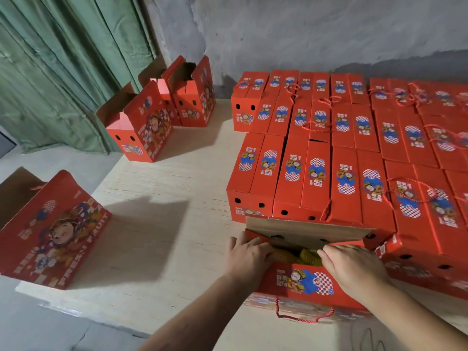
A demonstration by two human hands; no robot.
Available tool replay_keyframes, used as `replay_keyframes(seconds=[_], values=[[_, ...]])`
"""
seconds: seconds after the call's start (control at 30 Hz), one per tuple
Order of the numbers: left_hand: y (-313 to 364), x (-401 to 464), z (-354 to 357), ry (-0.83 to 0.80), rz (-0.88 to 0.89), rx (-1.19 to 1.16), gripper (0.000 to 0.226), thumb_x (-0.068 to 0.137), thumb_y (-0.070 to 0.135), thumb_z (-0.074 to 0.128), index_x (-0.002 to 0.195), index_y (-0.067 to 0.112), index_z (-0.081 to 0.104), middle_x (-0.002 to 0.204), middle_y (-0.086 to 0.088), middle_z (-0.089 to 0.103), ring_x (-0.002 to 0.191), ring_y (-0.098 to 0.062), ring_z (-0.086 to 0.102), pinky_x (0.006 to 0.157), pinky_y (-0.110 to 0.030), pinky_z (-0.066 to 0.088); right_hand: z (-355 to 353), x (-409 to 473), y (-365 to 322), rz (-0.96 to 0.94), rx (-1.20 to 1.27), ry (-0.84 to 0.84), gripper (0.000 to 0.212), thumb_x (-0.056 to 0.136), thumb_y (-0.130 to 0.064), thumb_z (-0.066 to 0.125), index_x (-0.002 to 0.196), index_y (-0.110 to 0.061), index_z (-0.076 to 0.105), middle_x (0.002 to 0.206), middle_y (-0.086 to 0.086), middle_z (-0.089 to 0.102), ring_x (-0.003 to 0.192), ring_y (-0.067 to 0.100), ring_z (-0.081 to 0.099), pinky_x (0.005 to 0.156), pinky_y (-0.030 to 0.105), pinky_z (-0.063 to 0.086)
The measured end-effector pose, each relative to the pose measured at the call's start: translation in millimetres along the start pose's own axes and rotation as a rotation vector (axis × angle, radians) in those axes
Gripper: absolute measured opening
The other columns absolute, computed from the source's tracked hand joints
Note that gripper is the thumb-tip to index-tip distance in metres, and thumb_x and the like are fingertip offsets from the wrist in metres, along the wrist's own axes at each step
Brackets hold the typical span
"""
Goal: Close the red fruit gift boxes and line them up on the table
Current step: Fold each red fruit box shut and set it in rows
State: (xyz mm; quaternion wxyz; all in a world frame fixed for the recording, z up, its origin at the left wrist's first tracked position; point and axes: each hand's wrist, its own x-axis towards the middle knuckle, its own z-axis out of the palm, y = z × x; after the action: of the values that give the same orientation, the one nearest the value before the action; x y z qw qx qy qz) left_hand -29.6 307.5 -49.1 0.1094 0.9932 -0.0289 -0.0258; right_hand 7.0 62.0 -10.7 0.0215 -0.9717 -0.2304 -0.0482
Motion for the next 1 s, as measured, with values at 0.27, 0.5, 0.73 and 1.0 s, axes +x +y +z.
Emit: replay_keyframes(seconds=[0.27, 0.5, 0.73, 1.0], values=[[-3.2, -12.6, 5.0, 0.158, -0.312, -0.359, 0.058, 0.081, 0.075, 0.061, 0.125, 0.039, 0.051, 0.124, 0.006, 0.042, 0.113, -0.021, 0.039, 0.099, -0.04, 0.033, 8.1, -8.7, 4.3, 0.133, 0.06, 0.027, 0.018, 0.096, -0.039, 0.067, 0.101, -0.021, 0.07, 0.103, 0.0, 0.06, 0.099, 0.03, 0.056, 0.083, 0.044, 0.046], [-16.3, -31.9, 11.5, -0.268, -0.514, -1.644, 0.068, 0.085, 0.046, 0.08, 0.144, 0.035, 0.048, 0.124, -0.01, 0.072, 0.106, -0.031, 0.074, 0.078, -0.039, 0.061, 12.6, -54.2, 10.6, 0.863, 1.082, -0.163, 0.065, 0.086, -0.051, 0.073, 0.139, -0.031, 0.041, 0.13, 0.001, 0.054, 0.107, 0.016, 0.058, 0.091, 0.043, 0.046], [-7.2, -51.5, 23.5, -0.252, -0.656, -1.726, 0.055, 0.085, 0.043, 0.081, 0.133, 0.039, 0.054, 0.117, -0.009, 0.075, 0.103, -0.033, 0.075, 0.078, -0.046, 0.062, 12.2, -52.9, 16.6, 0.788, 1.127, -0.211, 0.023, 0.09, -0.054, 0.067, 0.103, -0.036, 0.062, 0.103, -0.016, 0.07, 0.09, 0.004, 0.064, 0.067, 0.024, 0.044], [8.5, -52.5, 13.4, -0.042, -0.719, -1.514, 0.046, 0.091, 0.045, 0.074, 0.132, 0.036, 0.054, 0.114, 0.003, 0.074, 0.094, -0.017, 0.076, 0.074, -0.035, 0.064, 7.0, -48.5, 32.2, 0.801, 1.157, -0.367, 0.06, 0.085, -0.062, 0.068, 0.136, -0.037, 0.048, 0.13, -0.009, 0.062, 0.111, 0.013, 0.06, 0.09, 0.036, 0.045]])
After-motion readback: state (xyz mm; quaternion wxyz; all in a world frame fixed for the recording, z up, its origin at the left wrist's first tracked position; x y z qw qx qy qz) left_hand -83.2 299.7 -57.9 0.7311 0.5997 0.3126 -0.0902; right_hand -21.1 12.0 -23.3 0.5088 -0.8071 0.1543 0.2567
